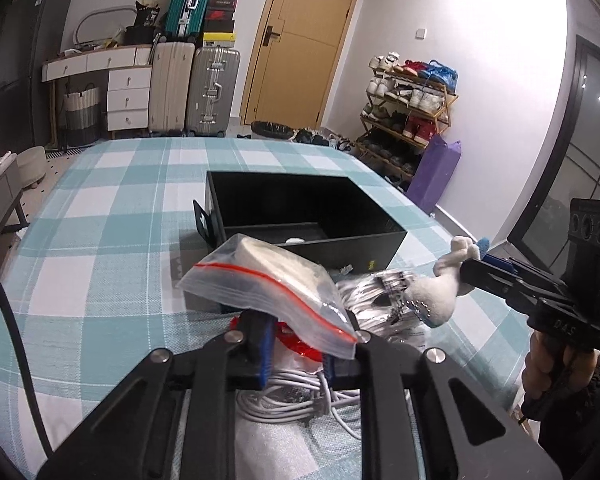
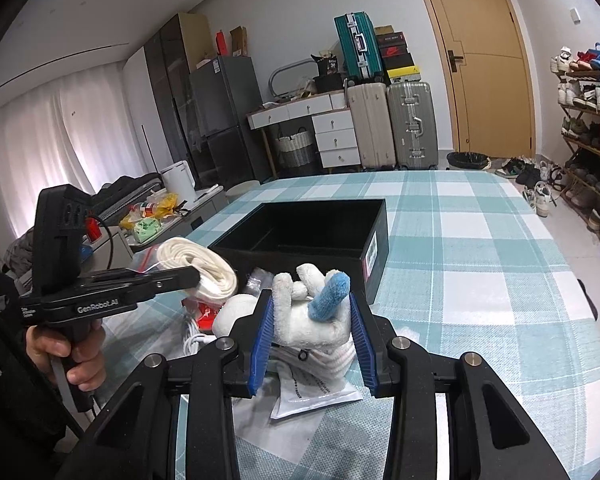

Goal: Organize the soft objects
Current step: 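Lift the plush toy with the right gripper while the left gripper grasps the rope bag, then lower the plush toy and rope bag into the black box with both grippers, then open both grippers and withdraw them from the box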

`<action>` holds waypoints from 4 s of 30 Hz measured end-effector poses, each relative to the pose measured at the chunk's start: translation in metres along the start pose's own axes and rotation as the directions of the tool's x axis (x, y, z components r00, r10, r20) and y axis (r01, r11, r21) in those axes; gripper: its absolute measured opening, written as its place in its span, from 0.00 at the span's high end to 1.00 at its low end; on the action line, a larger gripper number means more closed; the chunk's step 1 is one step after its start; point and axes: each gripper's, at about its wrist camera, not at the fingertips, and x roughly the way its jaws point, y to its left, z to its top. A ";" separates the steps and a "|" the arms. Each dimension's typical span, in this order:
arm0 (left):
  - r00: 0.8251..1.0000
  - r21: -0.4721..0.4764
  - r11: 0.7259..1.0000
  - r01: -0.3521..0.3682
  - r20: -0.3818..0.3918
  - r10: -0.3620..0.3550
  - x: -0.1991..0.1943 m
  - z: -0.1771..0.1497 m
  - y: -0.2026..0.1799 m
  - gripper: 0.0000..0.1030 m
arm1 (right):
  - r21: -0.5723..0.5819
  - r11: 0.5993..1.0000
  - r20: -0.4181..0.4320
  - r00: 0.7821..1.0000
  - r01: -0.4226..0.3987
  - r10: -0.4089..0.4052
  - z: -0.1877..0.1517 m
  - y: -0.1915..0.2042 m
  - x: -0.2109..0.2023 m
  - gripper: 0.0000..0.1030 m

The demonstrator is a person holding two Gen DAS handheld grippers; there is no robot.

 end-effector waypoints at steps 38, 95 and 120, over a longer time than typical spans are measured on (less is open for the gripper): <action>0.992 0.042 0.996 -0.074 0.103 0.069 0.012 0.066 -0.008 0.84 | 0.013 0.987 0.083 0.983 0.162 -0.163 0.062 -0.007 0.027 0.64; 0.992 0.104 0.988 -0.115 -0.038 0.120 0.069 0.061 -0.008 0.50 | -0.184 0.971 -0.069 0.984 0.150 -0.165 0.057 -0.002 0.101 0.44; 0.979 0.097 0.974 -0.204 0.002 0.205 0.028 0.015 0.005 0.00 | -0.115 0.981 -0.144 0.975 0.155 -0.171 0.017 -0.021 0.052 0.01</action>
